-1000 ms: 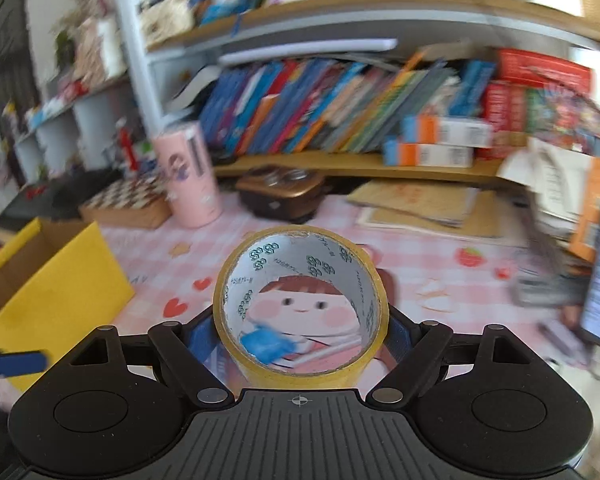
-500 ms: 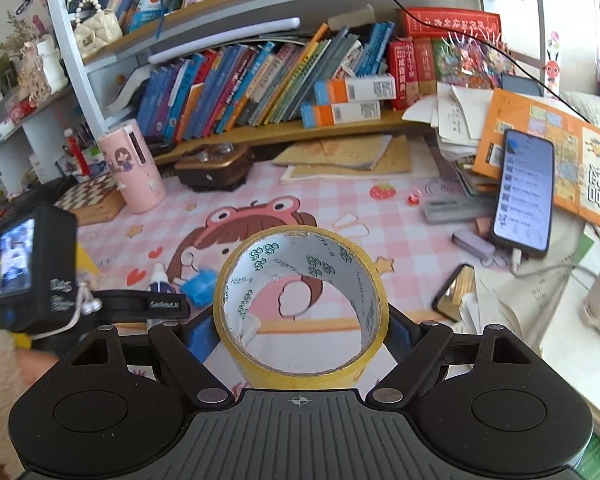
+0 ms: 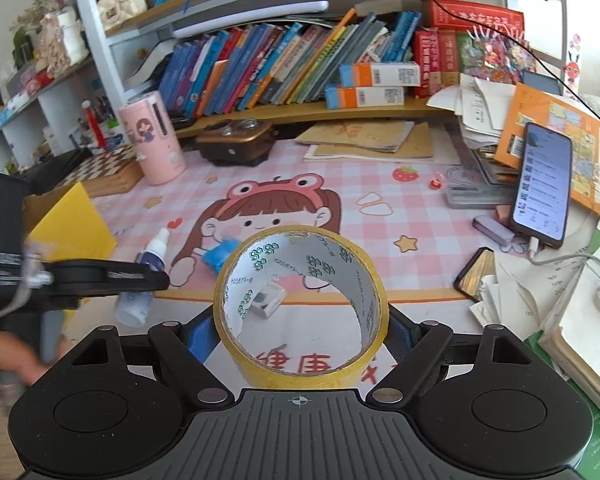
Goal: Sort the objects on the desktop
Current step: 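Grasp the white spray bottle with the left tool while the right tool grasps the yellow tape roll, then carry the spray bottle and tape roll toward the yellow box with both tools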
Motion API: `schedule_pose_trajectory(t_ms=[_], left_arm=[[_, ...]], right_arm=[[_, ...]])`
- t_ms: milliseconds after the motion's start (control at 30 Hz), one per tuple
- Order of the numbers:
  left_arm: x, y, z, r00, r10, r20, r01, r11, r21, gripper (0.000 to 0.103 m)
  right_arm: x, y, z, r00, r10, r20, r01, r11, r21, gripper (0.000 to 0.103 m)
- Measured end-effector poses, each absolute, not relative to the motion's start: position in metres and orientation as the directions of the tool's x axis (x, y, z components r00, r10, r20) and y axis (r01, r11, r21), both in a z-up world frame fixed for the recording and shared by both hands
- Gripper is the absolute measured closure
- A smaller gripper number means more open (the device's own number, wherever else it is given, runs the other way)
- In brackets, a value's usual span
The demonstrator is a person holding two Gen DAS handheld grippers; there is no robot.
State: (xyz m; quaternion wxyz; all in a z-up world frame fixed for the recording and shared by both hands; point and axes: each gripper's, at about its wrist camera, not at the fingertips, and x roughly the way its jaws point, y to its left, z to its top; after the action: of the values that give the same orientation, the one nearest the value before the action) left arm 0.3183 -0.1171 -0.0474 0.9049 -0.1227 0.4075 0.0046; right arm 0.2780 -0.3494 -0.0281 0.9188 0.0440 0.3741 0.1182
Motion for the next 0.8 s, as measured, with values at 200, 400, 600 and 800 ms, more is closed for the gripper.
schedule_pose_trajectory(t_ms=[200,400,600,800], left_arm=[[0.262,-0.104,-0.011,0.706,-0.201,-0.679,-0.047,0.943,-0.329,0.073],[0.217,-0.091,0.005,0.722,-0.249,-0.645,-0.019,0.925,-0.378,0.073],[0.191,-0.078,0.007,0.73,-0.279,-0.624,0.016,0.919,-0.393,0.073],[0.165,-0.055,0.005,0.73,-0.321,-0.603,0.053,0.907,-0.419,0.073]], right_arm=[[0.266,-0.338,-0.017,0.693,0.261,-0.672,-0.218,0.964,0.149,0.02],[0.244,-0.328,-0.001,0.699,0.274,-0.66,-0.228,0.961,0.158,0.02],[0.218,-0.305,0.006,0.702,0.285,-0.653,-0.241,0.958,0.158,0.019],[0.194,-0.28,0.011,0.702,0.275,-0.658,-0.235,0.96,0.151,0.02]])
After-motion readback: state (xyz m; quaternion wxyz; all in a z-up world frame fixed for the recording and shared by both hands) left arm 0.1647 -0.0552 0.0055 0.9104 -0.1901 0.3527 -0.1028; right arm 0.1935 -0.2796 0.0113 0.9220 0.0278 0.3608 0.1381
